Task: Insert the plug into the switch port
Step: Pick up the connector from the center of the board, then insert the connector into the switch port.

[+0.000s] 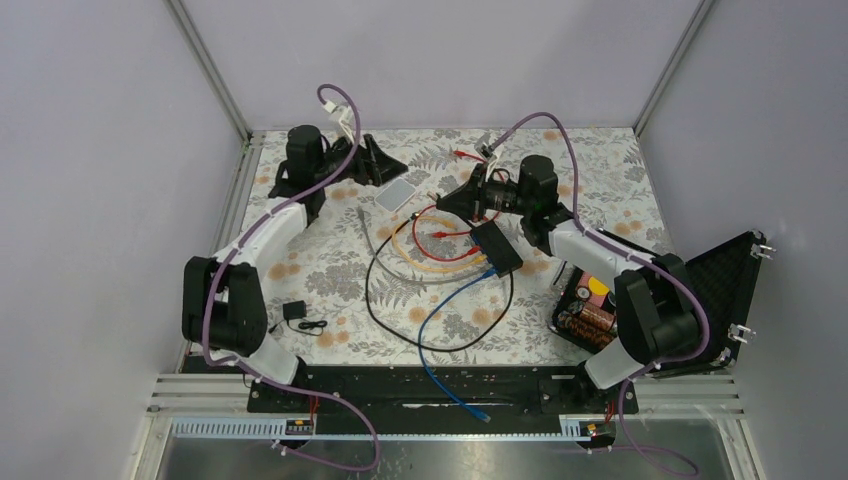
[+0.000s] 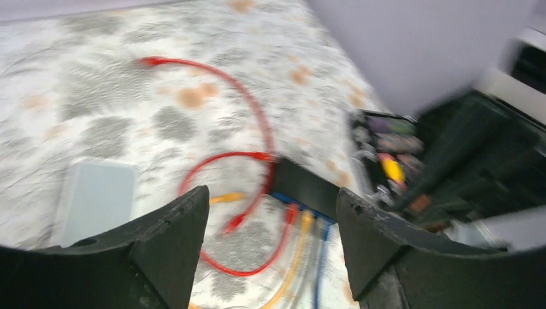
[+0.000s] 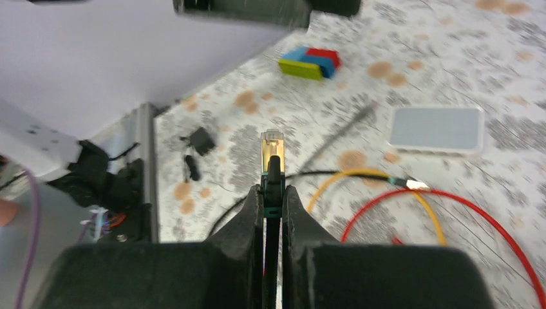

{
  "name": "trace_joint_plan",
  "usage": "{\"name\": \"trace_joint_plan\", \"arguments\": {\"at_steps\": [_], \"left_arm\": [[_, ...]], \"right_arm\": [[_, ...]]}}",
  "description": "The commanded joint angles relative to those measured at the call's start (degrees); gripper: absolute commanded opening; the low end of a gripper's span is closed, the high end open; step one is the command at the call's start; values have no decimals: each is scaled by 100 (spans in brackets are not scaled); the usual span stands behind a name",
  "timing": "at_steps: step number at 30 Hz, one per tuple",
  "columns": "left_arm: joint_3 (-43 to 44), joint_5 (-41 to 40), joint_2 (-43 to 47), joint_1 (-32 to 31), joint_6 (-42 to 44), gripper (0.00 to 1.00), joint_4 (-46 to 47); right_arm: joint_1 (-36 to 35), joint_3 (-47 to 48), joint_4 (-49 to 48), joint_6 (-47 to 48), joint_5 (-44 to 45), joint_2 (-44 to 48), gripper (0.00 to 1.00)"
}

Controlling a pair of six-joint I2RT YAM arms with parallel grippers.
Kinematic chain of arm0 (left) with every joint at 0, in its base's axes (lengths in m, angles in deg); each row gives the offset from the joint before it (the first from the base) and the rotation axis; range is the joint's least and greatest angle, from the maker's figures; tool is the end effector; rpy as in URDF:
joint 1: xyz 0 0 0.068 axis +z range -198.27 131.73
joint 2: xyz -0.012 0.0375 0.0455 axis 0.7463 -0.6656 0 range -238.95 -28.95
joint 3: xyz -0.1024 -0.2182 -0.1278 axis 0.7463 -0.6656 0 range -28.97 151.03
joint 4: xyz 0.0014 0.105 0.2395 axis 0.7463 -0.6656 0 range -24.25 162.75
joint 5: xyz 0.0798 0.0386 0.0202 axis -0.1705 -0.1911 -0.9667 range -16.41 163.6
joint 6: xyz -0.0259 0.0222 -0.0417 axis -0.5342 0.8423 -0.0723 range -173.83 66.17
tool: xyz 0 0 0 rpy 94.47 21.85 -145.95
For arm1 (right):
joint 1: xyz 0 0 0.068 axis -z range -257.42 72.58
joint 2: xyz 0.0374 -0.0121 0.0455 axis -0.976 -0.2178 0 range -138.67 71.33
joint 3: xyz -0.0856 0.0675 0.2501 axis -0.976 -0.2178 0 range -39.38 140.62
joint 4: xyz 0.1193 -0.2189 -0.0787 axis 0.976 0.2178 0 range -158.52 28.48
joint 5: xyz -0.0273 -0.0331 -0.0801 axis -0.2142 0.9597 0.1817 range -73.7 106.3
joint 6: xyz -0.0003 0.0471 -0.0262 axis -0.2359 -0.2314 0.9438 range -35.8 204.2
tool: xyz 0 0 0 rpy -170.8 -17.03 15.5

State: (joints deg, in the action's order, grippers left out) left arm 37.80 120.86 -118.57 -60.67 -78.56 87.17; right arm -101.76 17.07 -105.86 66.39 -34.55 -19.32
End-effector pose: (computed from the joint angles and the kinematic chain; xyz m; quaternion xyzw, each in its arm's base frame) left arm 0.3504 -0.1037 0.3233 0.1858 0.7178 -0.4783 0.4706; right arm 0.3126 0.1716 0.2947 -0.3467 0.6021 0.5112 0.5059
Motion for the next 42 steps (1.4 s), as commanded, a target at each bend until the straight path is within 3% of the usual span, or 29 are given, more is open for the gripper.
{"name": "trace_joint_plan", "arguments": {"at_steps": [1, 6, 9, 13, 20, 28, 33, 36, 42], "left_arm": [[557, -2369, -282, 217, 824, 73, -1634], [2113, -3565, -1663, 140, 1467, 74, -3318], [3096, -3549, -2467, 115, 1351, 72, -4035], [3263, -3172, -2867, 116, 943, 70, -3692], [3306, -2651, -3424, 256, 81, 66, -3248], [2419, -1449, -3180, 578, -1195, 61, -1863], [1101, -981, -2674, 548, -2400, 61, 217], [972, -753, -2712, 481, -2728, 61, 616], [717, -383, -2892, 350, -3710, 61, 1896]], "right_arm": [[-45, 67, 1803, 1656, 1305, 446, 0], [-91, 318, 2757, 2491, 2644, 126, 0], [-300, 793, 3285, 3140, 3490, -338, 0], [-534, 1484, 3274, 3496, 4548, -1089, 0], [-833, 3307, 4233, 4315, 4944, -2608, 0], [-1064, 3608, 3426, 4647, 5050, -3183, 0], [-1077, 2918, 2241, 4060, 4414, -2756, 0], [-1119, 2477, 1694, 3981, 4344, -2561, 0], [-1134, 2256, 1491, 3986, 4325, -2375, 0]]}}
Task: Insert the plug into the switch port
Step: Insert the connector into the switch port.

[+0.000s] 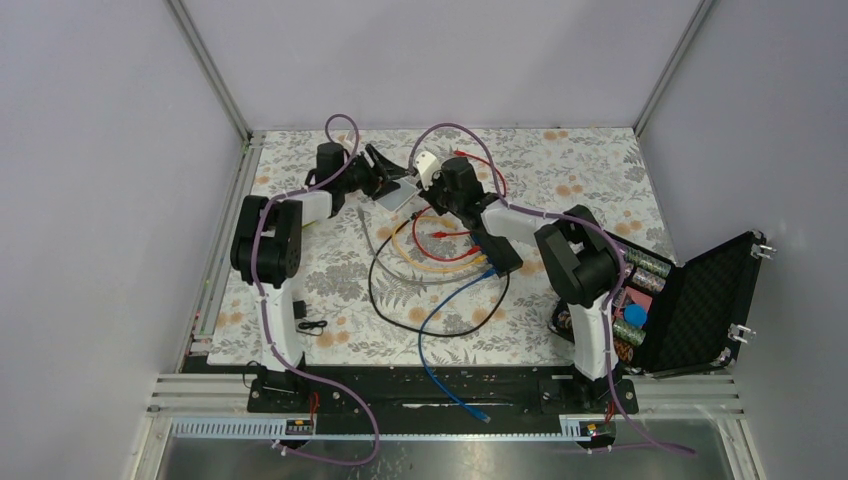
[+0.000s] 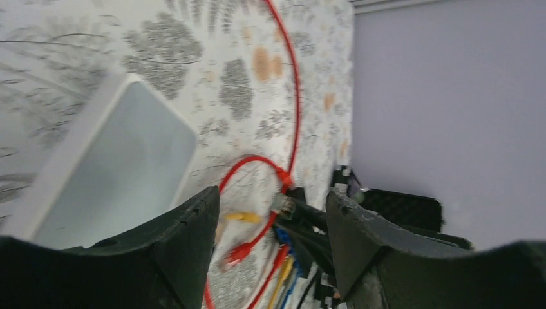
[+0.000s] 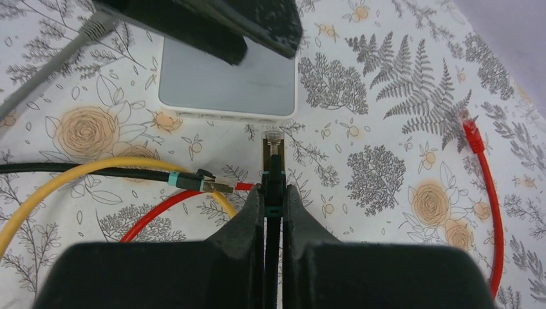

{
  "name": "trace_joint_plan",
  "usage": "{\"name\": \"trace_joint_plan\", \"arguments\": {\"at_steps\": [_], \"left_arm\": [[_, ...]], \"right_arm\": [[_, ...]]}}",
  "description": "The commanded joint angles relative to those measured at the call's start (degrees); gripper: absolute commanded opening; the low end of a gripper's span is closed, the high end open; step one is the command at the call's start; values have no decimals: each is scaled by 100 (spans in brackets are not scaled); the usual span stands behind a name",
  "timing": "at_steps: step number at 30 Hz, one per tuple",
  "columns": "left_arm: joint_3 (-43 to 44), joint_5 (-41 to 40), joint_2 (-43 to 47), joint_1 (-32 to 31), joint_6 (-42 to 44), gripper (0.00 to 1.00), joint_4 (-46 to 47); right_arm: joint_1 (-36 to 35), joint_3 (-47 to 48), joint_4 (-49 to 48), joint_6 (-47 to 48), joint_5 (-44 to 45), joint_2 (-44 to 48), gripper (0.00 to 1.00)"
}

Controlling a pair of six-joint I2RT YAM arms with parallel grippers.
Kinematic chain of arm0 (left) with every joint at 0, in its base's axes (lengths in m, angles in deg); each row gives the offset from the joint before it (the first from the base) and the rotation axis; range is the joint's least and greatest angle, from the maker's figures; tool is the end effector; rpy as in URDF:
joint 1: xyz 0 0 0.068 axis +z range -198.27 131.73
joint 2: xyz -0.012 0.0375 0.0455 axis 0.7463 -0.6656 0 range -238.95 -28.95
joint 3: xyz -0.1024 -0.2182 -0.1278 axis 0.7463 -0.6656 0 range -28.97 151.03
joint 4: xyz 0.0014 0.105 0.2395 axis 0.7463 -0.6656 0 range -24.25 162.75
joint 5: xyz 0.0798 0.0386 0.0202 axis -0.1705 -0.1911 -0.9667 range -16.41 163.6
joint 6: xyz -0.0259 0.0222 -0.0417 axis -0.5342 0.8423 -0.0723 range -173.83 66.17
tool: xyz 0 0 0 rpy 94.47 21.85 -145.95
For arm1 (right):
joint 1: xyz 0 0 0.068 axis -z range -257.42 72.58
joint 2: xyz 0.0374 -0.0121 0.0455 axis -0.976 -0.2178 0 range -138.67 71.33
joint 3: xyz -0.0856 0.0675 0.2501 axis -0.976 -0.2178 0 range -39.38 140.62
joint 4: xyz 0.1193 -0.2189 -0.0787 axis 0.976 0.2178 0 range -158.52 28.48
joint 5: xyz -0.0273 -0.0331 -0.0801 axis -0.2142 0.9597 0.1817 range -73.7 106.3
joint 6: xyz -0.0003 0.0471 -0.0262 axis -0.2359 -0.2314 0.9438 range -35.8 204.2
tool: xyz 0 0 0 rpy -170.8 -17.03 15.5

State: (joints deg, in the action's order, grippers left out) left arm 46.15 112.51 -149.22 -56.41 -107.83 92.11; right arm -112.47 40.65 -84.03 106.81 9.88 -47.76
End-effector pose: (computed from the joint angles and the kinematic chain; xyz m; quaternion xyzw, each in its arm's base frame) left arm 0.4522 -0.0871 0.1659 -0.1481 0.8046 -0.5003 0.2835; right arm 0.3879 0.2769 0.1927 -0.4297 0.7169 0.1058 0.5388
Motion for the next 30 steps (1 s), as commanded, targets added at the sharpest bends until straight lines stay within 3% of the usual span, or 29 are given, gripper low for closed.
{"name": "trace_joint_plan", "arguments": {"at_steps": [1, 9, 12, 15, 21, 27, 30], "left_arm": [[-134, 435, 171, -95, -749, 61, 1355], [-198, 508, 216, -277, -710, 58, 1414], [-225, 552, 187, -313, -789, 49, 1483], [-260, 691, 147, -319, -1003, 33, 1724], [-278, 836, 118, -328, -956, 0, 1812], [-106, 757, 165, -328, -407, 0, 1068], [-24, 586, 250, -328, -61, 0, 617]], "right_arm": [[-64, -128, -733, -61, -129, 499, 0], [-63, -291, -1096, -226, -285, 625, 0], [-64, -339, -1180, -280, -301, 651, 0], [-55, -330, -1167, -289, -377, 635, 1], [-48, -254, -976, -209, -604, 651, 17], [32, 482, 666, -46, -798, 678, 45], [184, 1198, 2106, -223, -1244, 545, 50]]}}
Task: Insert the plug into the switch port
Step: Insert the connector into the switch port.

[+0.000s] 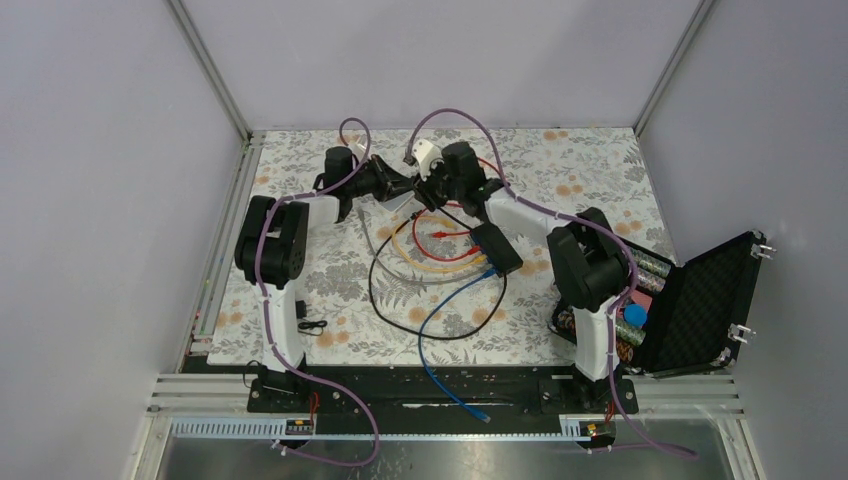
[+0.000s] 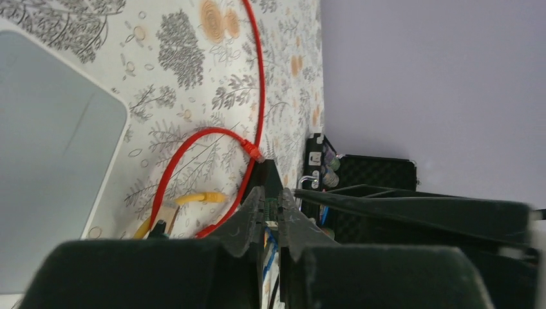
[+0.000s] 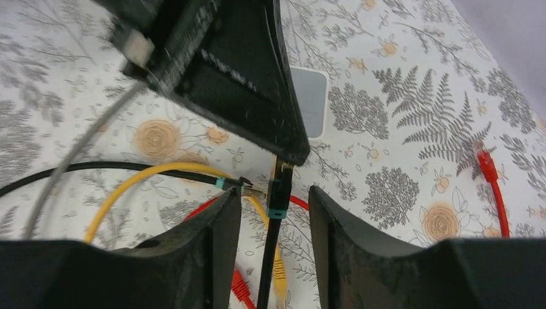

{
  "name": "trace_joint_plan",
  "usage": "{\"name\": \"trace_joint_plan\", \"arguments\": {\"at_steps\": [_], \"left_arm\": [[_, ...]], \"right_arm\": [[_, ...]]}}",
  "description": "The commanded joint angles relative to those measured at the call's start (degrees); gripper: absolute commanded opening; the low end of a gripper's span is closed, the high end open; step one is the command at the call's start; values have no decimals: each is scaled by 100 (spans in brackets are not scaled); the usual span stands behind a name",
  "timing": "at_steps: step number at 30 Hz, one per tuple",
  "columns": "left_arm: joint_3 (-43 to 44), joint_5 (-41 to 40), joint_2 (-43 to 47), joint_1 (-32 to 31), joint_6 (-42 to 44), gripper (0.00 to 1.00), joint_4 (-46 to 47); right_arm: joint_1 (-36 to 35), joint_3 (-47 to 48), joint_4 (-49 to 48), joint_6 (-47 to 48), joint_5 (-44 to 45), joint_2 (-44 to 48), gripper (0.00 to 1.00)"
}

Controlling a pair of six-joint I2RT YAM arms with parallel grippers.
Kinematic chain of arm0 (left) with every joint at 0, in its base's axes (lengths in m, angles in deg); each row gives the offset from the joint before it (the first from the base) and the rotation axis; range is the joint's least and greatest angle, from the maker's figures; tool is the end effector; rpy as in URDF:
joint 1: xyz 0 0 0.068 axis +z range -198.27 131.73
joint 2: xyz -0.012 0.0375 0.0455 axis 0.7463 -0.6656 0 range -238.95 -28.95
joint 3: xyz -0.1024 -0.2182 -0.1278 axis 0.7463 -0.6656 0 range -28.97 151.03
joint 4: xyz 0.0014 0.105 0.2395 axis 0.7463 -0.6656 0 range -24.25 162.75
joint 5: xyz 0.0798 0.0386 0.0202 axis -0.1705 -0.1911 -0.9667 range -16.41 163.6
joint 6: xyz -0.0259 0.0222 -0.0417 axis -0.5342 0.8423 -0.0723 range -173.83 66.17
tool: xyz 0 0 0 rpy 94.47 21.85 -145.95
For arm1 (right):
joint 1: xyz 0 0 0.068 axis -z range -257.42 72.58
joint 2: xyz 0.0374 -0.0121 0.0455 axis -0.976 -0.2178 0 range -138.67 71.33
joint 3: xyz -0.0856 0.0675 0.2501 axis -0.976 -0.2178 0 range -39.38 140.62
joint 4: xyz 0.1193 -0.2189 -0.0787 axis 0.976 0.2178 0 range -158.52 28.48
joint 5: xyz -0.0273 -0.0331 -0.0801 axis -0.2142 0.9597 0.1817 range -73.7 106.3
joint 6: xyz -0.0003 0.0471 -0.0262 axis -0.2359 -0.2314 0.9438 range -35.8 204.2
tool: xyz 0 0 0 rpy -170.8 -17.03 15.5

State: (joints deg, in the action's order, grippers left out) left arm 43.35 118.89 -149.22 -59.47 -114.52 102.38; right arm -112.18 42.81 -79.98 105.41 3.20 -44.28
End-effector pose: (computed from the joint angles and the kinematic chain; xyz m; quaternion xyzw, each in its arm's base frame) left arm 0.4422 -0.1132 0.1686 -0.1084 0.7739 -0.5699 0.2542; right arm 0.3835 0.2758 0.2261 -0.4428 0.6972 0.1595 0.5408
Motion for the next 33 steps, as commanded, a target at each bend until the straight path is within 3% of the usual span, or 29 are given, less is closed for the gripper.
{"name": "trace_joint_plan", "arguments": {"at_steps": [1, 4, 6, 13, 25, 33], "left_arm": [[274, -91, 277, -16, 688, 0, -505], [366, -166, 325, -17, 876, 0, -759], [425, -187, 336, -14, 929, 0, -857], [444, -247, 372, -19, 984, 0, -964], [482, -331, 462, -22, 1072, 0, -1141], [487, -336, 455, -36, 1042, 0, -1152]], "right_arm": [[207, 1183, 2018, -168, -670, 125, 47], [280, 1594, 2561, -240, -894, -103, 24], [292, 1702, 2688, -256, -961, -223, 19], [297, 2264, 3283, -458, -1329, -710, 29], [295, 2444, 3318, -700, -1345, -1018, 20], [269, 2488, 3223, -661, -1246, -1084, 27]]}}
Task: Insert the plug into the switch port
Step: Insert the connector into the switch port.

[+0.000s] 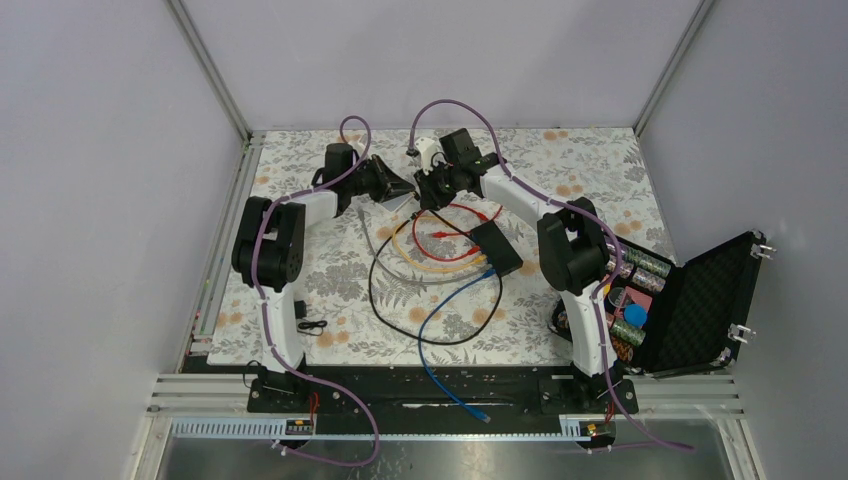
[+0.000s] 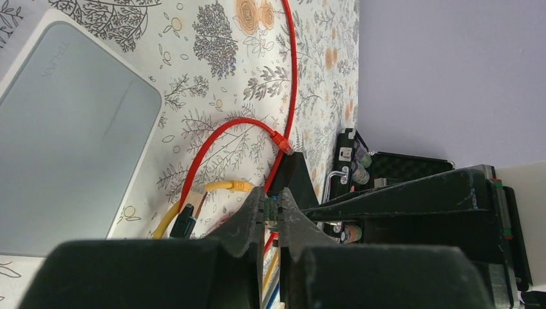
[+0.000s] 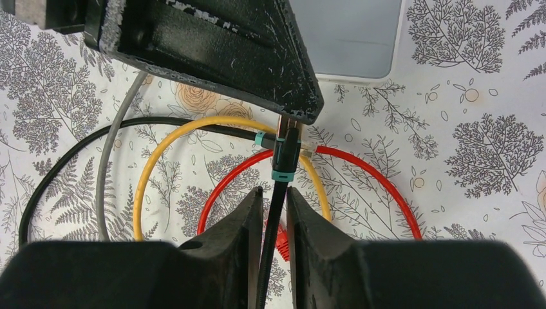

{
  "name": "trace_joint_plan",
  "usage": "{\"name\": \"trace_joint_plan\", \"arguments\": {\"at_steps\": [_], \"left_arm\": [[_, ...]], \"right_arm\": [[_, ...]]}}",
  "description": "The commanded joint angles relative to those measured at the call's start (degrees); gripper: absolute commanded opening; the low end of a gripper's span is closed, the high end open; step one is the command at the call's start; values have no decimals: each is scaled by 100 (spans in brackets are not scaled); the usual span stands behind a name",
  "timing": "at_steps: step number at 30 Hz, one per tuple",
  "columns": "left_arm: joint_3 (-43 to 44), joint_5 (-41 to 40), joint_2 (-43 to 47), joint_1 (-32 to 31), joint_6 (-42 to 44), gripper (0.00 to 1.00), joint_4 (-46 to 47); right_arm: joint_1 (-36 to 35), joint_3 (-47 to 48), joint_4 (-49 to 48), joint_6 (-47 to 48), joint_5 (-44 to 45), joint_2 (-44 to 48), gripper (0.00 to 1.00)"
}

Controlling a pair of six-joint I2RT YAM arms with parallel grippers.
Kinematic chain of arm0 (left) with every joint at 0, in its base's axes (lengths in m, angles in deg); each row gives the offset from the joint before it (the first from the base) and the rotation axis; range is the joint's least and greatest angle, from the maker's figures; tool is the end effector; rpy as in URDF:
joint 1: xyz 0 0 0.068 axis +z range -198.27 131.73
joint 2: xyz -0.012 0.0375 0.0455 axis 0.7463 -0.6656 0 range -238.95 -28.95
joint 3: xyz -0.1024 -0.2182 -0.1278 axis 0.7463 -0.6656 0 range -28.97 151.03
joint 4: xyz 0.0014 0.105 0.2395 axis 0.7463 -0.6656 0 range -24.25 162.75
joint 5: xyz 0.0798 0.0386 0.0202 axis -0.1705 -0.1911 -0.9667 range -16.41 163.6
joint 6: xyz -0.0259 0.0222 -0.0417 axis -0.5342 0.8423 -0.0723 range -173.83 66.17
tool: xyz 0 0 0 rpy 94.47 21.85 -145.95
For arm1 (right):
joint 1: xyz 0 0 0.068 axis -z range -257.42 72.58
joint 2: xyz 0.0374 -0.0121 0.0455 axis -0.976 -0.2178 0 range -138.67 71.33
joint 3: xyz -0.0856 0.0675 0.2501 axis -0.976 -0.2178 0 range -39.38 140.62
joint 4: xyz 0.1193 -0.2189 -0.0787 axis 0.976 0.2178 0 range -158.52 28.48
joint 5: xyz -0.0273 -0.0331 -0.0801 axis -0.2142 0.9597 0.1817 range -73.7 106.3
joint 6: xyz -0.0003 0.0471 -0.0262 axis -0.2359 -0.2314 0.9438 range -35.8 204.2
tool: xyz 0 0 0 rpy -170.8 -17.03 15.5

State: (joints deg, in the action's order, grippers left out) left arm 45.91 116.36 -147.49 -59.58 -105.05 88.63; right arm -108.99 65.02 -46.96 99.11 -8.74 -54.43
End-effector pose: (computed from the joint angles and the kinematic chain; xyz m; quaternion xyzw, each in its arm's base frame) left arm 0.4399 -0.1125 0.1730 -0.0950 0.8137 -0.5165 0.2492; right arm 0.4199 0.2756 0.2221 -0.4327 0.7882 0.2531 0.3570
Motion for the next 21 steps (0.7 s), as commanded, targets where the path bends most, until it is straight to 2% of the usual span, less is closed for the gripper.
{"name": "trace_joint_plan", "arguments": {"at_steps": [1, 3, 5, 6, 7, 11, 13, 17, 21], "left_arm": [[237, -83, 282, -29, 89, 0, 230], [245, -75, 259, -36, 86, 0, 235], [231, -82, 253, -38, 86, 0, 231], [236, -88, 246, -38, 79, 0, 231], [249, -72, 244, -37, 79, 1, 223], [398, -542, 305, 80, 309, 43, -396], [319, -1005, 432, 246, 291, 53, -553], [365, -1831, 458, 458, 338, 55, -641], [1004, -1784, 24, 545, 518, 55, -1273]], "right_arm": [[-57, 265, -105, -14, -41, -79, 27], [-70, 291, -127, -12, 7, -102, 22], [-89, 318, -120, 60, -64, -107, 4], [-98, 305, -126, 158, -89, -95, 0], [-109, 282, -198, 240, -14, -78, 0], [-117, 258, -345, 765, 1041, -122, 0], [-113, 402, -213, 1170, 1425, -253, 0], [-108, 789, -7, 1578, 1641, -555, 0], [-150, 1293, 318, 1748, 1780, -899, 0]]}}
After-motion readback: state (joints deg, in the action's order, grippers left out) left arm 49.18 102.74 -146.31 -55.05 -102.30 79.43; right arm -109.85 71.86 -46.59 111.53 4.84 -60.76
